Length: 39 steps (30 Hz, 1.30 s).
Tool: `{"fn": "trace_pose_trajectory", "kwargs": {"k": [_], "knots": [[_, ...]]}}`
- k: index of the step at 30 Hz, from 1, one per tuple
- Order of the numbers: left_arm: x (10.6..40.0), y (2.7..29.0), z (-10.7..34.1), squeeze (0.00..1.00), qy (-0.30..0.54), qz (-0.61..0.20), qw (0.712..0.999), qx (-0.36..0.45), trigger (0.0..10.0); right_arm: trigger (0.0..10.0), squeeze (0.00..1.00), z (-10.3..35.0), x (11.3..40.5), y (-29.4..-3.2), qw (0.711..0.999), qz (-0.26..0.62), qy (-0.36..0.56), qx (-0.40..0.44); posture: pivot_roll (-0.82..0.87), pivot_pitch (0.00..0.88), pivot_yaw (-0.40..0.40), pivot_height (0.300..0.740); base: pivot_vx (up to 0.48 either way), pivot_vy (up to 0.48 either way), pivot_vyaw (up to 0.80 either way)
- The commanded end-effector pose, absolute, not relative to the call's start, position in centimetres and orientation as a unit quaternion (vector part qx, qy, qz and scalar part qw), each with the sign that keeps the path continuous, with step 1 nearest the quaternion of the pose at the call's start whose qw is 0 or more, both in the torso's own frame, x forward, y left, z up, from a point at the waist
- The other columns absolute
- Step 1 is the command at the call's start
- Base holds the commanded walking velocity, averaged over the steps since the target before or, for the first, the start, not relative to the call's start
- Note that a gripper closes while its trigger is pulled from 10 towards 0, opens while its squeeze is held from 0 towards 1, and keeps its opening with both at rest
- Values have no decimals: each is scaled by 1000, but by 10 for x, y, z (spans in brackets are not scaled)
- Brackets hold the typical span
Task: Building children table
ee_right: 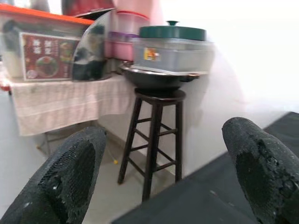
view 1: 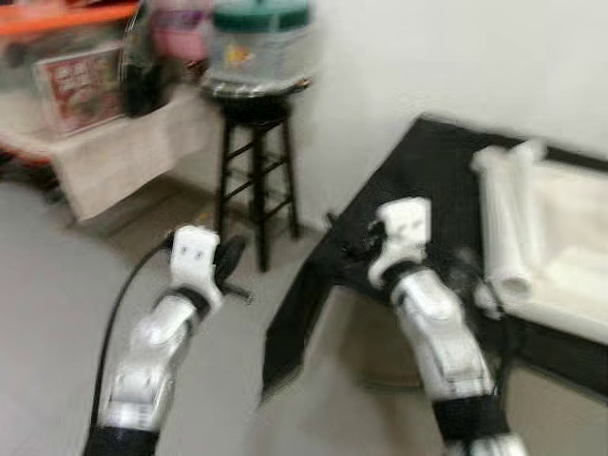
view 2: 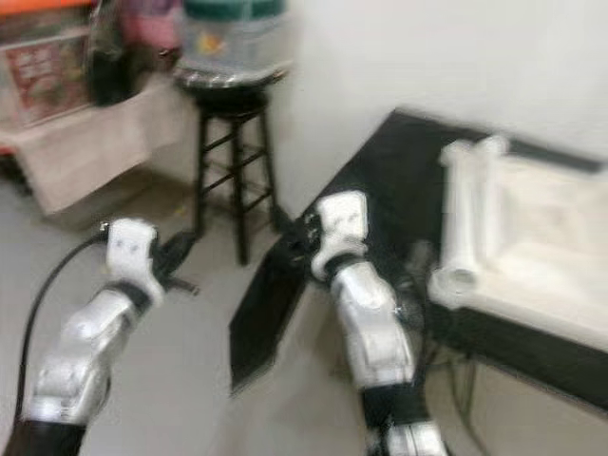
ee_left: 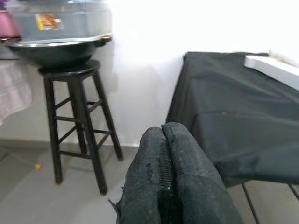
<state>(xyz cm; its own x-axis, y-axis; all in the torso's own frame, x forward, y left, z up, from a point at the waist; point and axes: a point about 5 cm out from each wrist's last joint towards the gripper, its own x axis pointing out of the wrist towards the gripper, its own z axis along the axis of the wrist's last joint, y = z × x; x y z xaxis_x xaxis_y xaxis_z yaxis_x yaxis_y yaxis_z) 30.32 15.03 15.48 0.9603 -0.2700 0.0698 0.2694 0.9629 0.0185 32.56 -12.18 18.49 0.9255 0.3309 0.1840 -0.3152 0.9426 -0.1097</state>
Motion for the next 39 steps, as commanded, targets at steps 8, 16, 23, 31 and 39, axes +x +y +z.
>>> {"fn": "trace_pose_trajectory", "kwargs": {"k": [8, 16, 23, 31, 39], "knots": [[306, 148, 158, 0, -49, -131, 990, -7, 10000, 10000, 0, 200, 327, -129, 976, 155, -131, -79, -15, 21, -14, 740, 0, 0, -800], [305, 149, 157, 0, -52, -127, 991, 1, 10000, 10000, 0, 190, 330, -130, 978, 139, -110, -113, -13, 22, -17, 740, 0, 0, -800], [306, 148, 157, 0, -53, -129, 990, 6, 10000, 10000, 0, 187, 330, -132, 979, 134, -104, -112, -13, 26, -16, 740, 0, 0, -800], [305, 145, 158, 0, -61, -140, 988, 20, 10000, 10000, 0, 181, 330, -133, 981, 125, -94, -112, -13, 26, -15, 740, 0, 0, -800], [304, 145, 157, 0, -60, -138, 988, 24, 10000, 10000, 0, 176, 327, -128, 979, 134, -94, -118, -15, 28, -18, 740, 0, 0, -400]]}}
